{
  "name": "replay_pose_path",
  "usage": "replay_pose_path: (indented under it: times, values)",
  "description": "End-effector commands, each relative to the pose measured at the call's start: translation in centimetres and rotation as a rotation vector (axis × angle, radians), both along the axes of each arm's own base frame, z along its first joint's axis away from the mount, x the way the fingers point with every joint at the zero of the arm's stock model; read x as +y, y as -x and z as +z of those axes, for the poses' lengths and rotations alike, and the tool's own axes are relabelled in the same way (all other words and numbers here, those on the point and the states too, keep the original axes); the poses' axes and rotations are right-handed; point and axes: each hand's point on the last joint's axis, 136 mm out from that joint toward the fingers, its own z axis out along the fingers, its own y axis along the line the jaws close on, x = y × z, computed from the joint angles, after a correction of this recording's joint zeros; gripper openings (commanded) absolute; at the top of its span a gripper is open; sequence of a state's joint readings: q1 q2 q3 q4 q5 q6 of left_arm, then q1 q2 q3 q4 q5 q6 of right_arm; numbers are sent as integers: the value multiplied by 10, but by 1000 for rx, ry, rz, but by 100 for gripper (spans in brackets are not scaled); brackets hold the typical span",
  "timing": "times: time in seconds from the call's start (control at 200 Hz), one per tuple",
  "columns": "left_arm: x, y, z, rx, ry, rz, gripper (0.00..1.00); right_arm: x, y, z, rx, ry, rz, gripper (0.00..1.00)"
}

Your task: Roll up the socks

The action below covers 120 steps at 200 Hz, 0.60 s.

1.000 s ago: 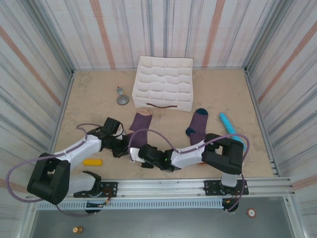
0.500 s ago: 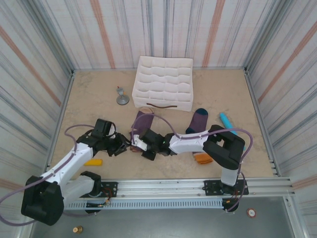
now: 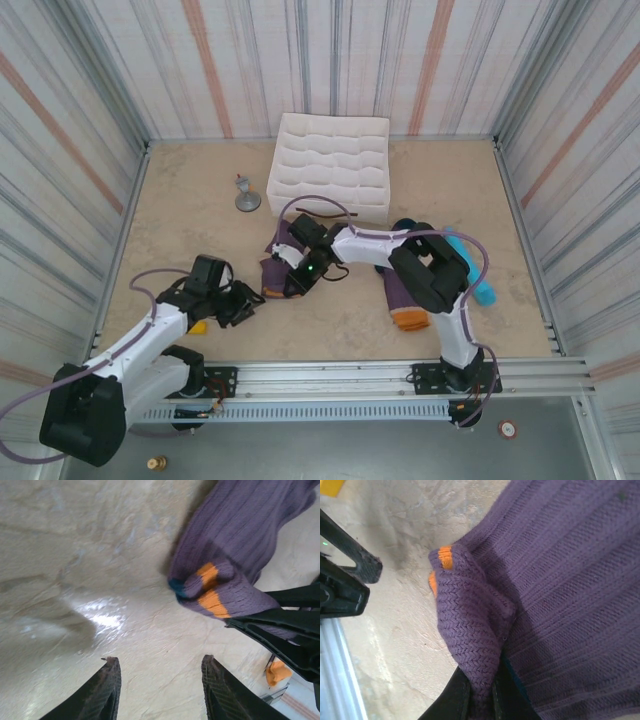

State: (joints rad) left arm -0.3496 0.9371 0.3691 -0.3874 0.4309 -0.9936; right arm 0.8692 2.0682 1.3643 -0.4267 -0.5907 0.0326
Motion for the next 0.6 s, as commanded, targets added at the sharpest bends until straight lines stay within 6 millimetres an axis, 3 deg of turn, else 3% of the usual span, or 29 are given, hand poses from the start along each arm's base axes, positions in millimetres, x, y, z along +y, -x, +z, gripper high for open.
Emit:
replay_pose_path:
  times: [0.0, 0.265, 0.596]
  values:
    - [-1, -16, 5, -60, 8, 59, 46, -5, 18, -8, 243, 41, -55, 0]
    - [-9, -28, 1, -69, -10, 85, 46, -5, 5, -17, 379, 86, -159, 0]
    - [-15, -40, -8, -82, -63, 152, 47, -7, -5, -25, 429, 116, -230, 0]
